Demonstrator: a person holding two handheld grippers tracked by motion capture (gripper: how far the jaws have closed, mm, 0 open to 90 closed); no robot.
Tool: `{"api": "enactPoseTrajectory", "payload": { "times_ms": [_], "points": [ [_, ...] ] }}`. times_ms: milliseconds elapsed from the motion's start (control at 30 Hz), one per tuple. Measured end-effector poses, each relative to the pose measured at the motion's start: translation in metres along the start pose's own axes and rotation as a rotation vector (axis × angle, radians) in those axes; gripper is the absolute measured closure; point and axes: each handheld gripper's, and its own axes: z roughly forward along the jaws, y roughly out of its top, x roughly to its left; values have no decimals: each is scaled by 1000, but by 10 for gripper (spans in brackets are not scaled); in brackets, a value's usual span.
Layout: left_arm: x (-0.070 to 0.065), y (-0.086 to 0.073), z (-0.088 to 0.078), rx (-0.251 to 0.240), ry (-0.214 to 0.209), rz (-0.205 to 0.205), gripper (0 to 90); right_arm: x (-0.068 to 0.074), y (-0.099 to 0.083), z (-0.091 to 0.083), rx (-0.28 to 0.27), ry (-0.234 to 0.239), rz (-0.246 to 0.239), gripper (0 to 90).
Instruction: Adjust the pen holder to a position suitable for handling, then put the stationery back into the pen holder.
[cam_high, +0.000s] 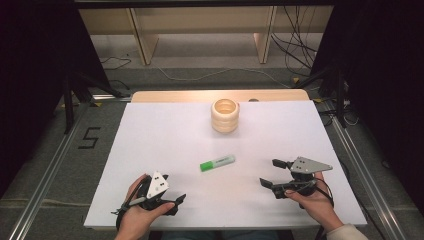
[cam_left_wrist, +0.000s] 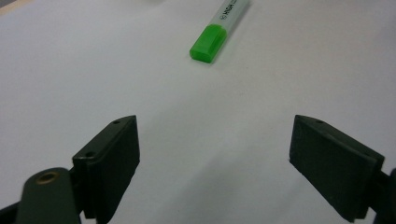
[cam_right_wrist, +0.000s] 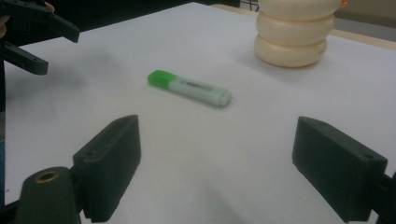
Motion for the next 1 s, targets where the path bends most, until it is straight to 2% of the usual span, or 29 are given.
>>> {"api": "enactPoseTrajectory", "payload": {
  "times_ms": [200,367,567,700,800,900,1000],
  "points": [
    [1,-2,0,3,5,-9,160,1,1,0,-3,-4,-1,165],
    [1,-2,1,18,5,-1,160,1,1,0,-4,-6,-6,165],
    [1,-1,0,1,7,-9,159,0,2,1,-9,-11,-1,164],
    [0,0,1,-1,6,-16,159,2,3,5,7,-15,0,180],
    [-2,1,2,0,1,-13,159,4,6,11,16,-13,-2,281],
    [-3,2,4,1,1,-17,159,5,9,19,29,-29,-36,456],
    [-5,2,5,6,-3,-16,159,3,13,26,73,-9,-38,642]
  ]
}}
